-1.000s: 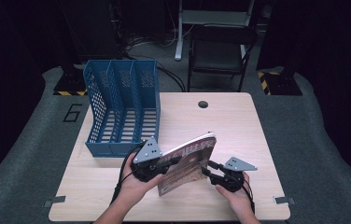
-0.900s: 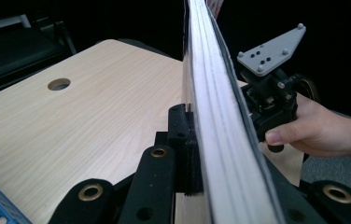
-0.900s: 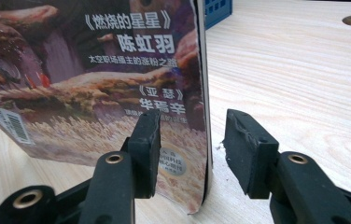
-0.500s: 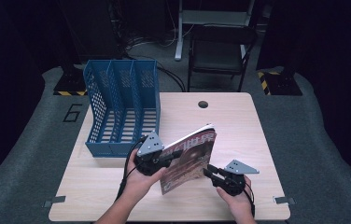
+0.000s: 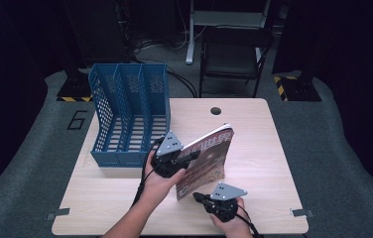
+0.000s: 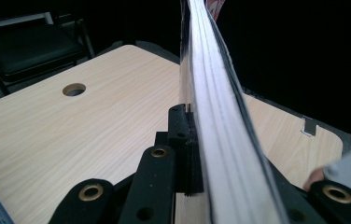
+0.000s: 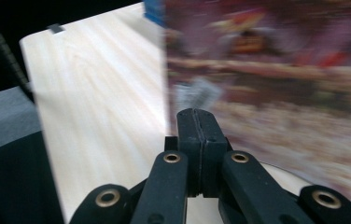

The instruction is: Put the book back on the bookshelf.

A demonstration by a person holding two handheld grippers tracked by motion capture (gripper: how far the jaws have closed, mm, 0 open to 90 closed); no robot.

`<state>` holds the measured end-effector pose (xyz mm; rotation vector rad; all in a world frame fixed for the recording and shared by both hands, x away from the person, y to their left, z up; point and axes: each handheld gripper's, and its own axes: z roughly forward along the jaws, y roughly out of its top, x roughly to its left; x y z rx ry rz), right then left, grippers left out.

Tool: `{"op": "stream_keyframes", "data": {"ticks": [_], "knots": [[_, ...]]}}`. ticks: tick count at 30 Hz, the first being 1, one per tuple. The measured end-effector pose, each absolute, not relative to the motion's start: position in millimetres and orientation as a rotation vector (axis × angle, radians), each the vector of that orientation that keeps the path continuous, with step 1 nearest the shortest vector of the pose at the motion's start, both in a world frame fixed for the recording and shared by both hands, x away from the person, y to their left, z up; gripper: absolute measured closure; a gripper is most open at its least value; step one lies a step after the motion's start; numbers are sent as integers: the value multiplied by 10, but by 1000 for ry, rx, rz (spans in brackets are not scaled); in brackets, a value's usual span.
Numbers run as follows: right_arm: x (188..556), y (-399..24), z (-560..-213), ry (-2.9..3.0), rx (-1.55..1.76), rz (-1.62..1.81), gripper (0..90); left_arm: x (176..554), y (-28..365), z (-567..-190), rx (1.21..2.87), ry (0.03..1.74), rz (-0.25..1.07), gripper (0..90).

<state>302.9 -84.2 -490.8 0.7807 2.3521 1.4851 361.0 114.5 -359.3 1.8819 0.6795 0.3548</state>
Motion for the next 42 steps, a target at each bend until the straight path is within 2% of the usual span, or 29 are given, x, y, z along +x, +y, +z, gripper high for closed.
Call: {"op": "stream_keyframes", "data": {"ticks": [19,42], "knots": [[2958,-330,-5111,2309,804,1528,900,3589,1106,-3605,1869,714,360,841],[3002,-208,-5217,2271,973,1523,900,3561,1073,-3583,1862,752,359,840]]}}
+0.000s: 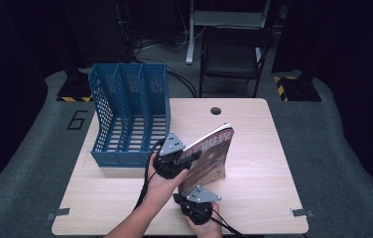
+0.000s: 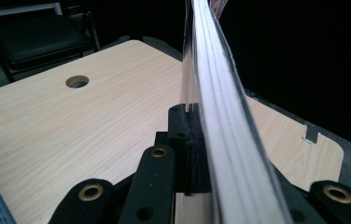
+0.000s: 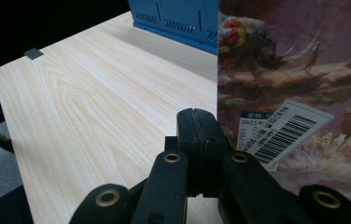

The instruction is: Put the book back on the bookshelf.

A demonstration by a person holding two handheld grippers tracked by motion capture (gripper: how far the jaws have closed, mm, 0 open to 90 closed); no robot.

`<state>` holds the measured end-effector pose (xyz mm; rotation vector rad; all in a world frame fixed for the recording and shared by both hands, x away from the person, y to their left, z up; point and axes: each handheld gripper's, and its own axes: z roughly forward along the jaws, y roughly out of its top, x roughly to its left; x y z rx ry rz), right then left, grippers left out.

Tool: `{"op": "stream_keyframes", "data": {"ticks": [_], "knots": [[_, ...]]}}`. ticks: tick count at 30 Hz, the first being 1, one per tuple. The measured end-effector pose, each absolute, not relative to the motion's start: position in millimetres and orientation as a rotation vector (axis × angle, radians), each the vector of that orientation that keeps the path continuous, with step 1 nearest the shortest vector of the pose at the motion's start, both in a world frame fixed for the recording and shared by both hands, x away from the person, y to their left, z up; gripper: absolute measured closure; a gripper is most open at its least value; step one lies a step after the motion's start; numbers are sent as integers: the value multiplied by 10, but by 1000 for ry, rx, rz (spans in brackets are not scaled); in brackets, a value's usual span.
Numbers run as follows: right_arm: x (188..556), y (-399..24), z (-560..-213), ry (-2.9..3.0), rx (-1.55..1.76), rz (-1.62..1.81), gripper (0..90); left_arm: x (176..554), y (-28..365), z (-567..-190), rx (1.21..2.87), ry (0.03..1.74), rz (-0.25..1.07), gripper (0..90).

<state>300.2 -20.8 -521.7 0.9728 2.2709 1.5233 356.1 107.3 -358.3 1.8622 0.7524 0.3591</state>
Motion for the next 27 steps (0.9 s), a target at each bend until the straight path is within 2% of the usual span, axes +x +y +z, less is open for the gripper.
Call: {"op": "stream_keyframes", "data": {"ticks": [9,27], "knots": [[3020,-234,-5194,2239,965,1517,900,3571,1098,-3545,1862,762,358,840],[3151,-218,-4932,2210,943,1551,900,3627,1129,-3228,1857,780,389,840]]}}
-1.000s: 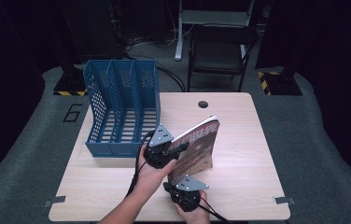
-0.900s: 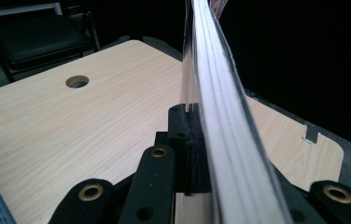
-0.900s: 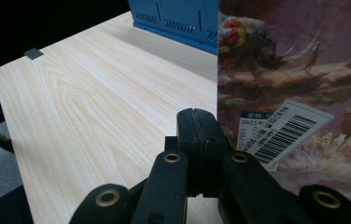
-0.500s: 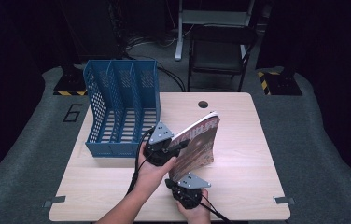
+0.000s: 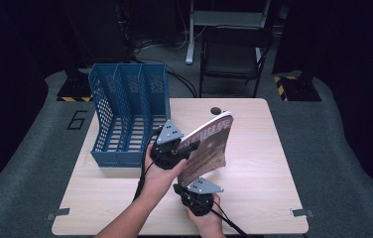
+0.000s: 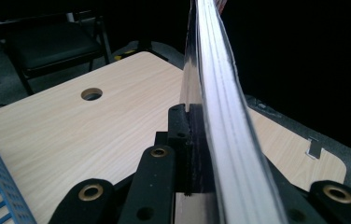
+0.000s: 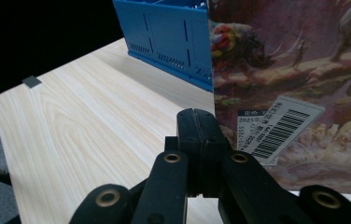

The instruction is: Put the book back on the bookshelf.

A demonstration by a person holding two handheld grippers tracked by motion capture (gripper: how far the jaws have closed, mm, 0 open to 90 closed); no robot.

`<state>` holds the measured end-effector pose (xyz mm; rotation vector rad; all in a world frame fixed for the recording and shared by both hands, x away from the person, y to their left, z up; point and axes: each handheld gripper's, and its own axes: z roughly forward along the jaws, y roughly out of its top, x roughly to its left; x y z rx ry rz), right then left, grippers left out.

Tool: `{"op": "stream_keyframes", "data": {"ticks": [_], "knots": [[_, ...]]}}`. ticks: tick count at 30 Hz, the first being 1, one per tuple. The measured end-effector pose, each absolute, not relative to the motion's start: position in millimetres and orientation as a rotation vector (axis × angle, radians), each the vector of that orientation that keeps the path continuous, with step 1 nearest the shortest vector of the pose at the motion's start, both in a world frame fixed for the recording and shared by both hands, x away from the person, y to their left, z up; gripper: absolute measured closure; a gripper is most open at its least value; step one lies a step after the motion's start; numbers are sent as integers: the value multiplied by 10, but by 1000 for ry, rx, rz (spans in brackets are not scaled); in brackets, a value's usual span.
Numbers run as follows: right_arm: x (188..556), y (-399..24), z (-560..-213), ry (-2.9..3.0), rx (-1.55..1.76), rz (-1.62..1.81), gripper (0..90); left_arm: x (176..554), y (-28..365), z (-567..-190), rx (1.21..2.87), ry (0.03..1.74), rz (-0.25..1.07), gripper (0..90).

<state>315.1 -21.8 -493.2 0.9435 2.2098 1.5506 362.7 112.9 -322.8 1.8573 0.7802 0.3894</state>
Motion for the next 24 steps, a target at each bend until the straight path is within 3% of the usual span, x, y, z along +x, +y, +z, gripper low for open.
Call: {"op": "stream_keyframes", "data": {"ticks": [24], "knots": [[3441,88,-4397,2174,891,1607,900,3877,1472,-2670,1799,866,444,842]]}}
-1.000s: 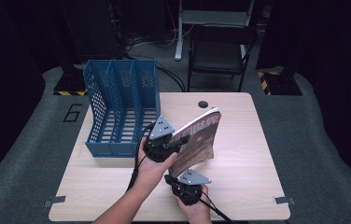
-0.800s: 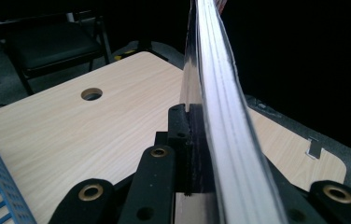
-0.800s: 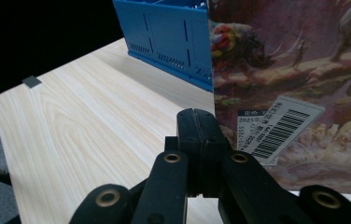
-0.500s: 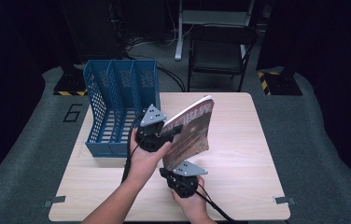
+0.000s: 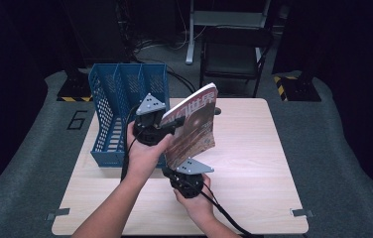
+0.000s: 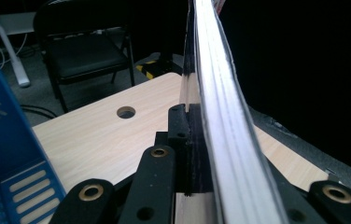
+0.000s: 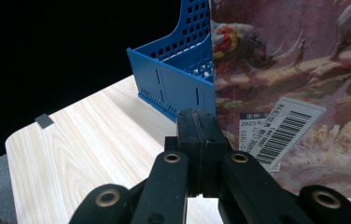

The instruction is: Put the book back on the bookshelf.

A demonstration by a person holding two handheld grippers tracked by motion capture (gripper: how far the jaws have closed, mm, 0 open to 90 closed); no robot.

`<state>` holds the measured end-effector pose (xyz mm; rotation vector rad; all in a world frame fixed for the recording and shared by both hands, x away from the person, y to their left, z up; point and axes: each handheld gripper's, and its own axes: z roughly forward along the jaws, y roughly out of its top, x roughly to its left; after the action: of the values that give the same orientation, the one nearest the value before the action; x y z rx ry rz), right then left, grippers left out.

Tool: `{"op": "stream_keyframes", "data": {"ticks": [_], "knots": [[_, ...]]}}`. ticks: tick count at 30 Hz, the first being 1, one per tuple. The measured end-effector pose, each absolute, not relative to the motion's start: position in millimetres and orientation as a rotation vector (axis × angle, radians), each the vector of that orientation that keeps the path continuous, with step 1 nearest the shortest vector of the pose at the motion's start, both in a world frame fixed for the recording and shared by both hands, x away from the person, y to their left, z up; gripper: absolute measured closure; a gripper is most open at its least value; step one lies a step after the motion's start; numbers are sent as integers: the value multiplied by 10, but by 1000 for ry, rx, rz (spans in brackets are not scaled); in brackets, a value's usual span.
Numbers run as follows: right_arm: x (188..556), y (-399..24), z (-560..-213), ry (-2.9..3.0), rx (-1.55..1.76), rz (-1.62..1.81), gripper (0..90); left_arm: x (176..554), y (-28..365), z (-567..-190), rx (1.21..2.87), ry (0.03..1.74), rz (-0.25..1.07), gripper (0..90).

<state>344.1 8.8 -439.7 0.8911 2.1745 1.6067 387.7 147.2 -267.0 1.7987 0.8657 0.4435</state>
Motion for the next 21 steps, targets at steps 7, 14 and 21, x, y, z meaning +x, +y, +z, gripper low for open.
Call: {"op": "stream_keyframes", "data": {"ticks": [7,14,21], "knots": [[3509,131,-4376,2199,945,1647,900,3952,1548,-2632,1794,885,455,841],[3558,196,-4305,2199,919,1633,900,4015,1642,-2559,1771,910,469,842],[3582,236,-4288,2197,893,1640,900,4049,1715,-2522,1750,937,475,842]]}}
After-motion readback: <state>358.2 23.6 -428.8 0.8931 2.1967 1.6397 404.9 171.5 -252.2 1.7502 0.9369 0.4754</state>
